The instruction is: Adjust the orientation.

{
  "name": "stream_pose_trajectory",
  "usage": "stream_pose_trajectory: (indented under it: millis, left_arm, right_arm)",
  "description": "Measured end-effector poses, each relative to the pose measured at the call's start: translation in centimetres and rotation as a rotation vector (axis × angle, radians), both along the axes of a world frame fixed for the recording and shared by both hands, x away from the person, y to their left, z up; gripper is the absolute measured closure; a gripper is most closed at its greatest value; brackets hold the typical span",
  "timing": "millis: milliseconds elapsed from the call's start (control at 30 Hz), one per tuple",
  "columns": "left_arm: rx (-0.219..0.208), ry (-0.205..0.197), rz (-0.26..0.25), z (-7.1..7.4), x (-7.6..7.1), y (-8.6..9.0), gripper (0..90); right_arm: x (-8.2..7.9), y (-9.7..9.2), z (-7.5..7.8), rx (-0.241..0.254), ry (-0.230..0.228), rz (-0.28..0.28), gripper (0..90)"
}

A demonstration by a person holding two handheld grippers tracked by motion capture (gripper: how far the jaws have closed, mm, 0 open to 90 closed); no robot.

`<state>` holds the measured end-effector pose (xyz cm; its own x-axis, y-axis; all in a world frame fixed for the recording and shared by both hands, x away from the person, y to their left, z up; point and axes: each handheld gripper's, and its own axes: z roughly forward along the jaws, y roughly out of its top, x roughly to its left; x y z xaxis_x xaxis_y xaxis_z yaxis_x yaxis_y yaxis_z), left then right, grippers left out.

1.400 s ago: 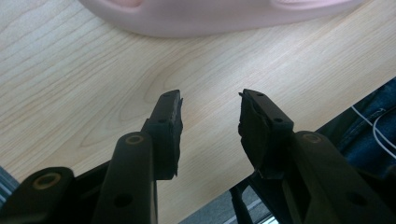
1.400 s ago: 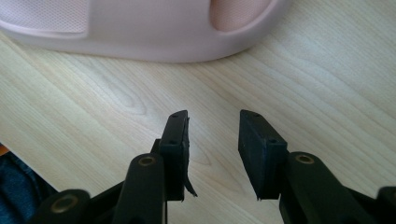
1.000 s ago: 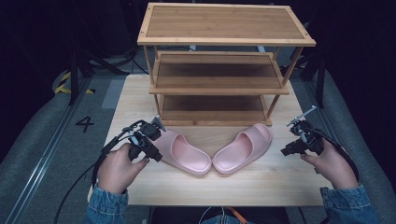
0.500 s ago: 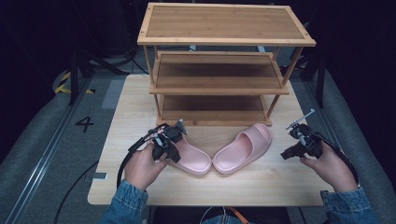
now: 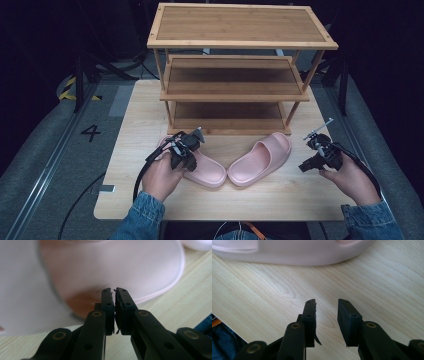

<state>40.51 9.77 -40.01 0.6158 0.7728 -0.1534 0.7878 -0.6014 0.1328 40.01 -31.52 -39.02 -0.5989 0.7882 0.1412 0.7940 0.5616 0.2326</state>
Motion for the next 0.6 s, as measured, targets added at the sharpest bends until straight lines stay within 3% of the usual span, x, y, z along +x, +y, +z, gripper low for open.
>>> stream_pose_trajectory:
  millis: [300, 600]
  left_arm:
    - [0.002, 0.011, 0.021, 0.2, -0.1, 2.2, 80.9]
    - [0.012, 0.014, 0.086, 0.4, -0.3, 4.9, 79.8]
  right_arm:
    - [0.1, 0.0, 0.1, -0.004, -0.006, 0.006, 67.6]
    - [0.3, 0.1, 0.1, -0.003, -0.004, 0.012, 67.3]
